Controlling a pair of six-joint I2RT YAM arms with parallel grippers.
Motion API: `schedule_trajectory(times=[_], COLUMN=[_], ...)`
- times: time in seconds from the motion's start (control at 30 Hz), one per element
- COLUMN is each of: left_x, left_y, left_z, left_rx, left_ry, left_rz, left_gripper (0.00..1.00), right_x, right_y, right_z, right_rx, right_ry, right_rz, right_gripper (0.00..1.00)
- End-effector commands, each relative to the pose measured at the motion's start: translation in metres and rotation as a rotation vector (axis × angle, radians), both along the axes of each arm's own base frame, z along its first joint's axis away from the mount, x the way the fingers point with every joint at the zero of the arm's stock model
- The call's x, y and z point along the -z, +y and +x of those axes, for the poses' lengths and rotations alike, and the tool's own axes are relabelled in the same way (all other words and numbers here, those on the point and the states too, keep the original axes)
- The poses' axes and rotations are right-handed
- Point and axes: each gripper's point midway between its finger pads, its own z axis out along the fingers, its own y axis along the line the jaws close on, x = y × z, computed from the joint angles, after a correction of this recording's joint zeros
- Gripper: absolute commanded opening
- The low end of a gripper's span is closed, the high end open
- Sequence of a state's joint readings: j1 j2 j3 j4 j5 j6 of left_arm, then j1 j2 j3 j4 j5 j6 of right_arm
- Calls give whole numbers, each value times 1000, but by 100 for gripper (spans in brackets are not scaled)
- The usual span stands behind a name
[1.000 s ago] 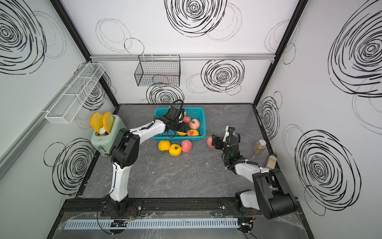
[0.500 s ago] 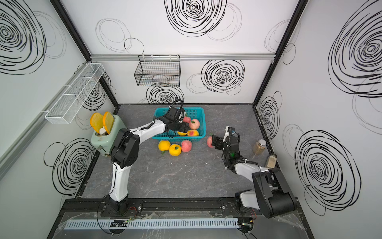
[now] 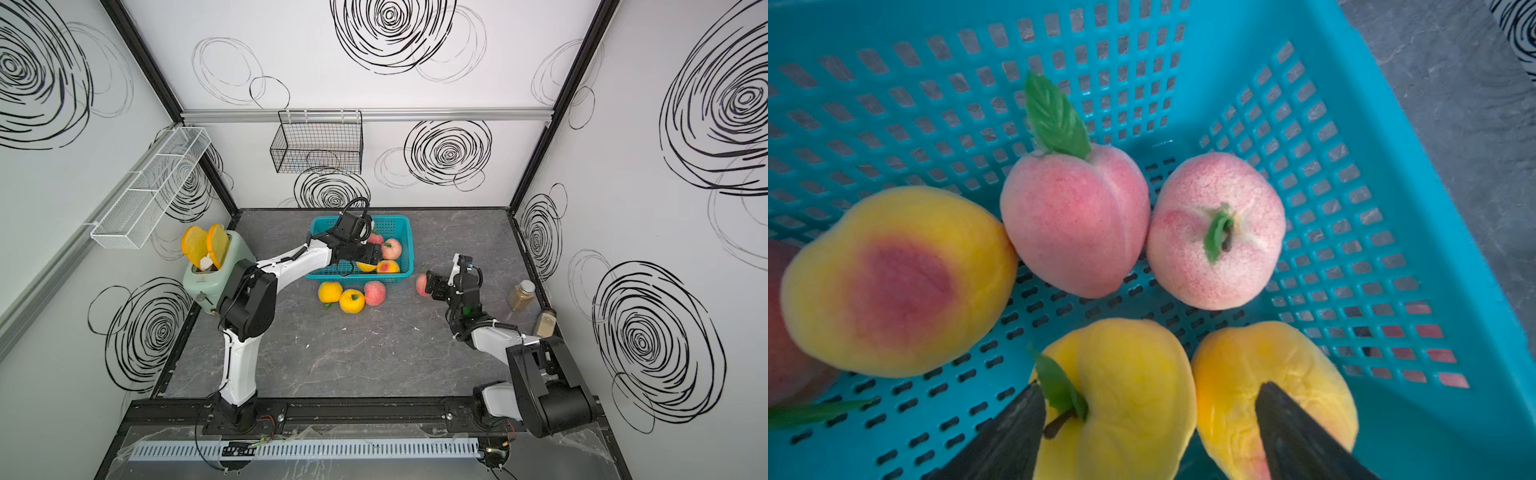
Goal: Put the peaches into the basket
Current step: Place the peach in the basket.
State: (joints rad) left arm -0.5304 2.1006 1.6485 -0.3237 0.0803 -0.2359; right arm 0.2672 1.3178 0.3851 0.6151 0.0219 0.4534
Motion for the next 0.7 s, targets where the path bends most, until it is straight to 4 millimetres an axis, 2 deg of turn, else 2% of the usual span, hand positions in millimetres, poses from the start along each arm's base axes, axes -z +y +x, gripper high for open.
schedule_trajectory(times=[0.0, 0.37, 0.67], left_x=[-40, -64, -94], left_y=[-2, 2, 8], left_z=[3, -9, -40], left_rx=[-7, -10, -4], left_ry=[-72, -106, -128], left_rz=[-28, -35, -172], left_gripper=[83, 84, 84], right_x=[-6, -6, -6], right_y=[3, 4, 5], right_z=[4, 4, 3], right_rx=[0, -3, -8], right_ry=[-23, -20, -19], right_rz=[14, 15, 26], right_gripper=[86, 86, 86])
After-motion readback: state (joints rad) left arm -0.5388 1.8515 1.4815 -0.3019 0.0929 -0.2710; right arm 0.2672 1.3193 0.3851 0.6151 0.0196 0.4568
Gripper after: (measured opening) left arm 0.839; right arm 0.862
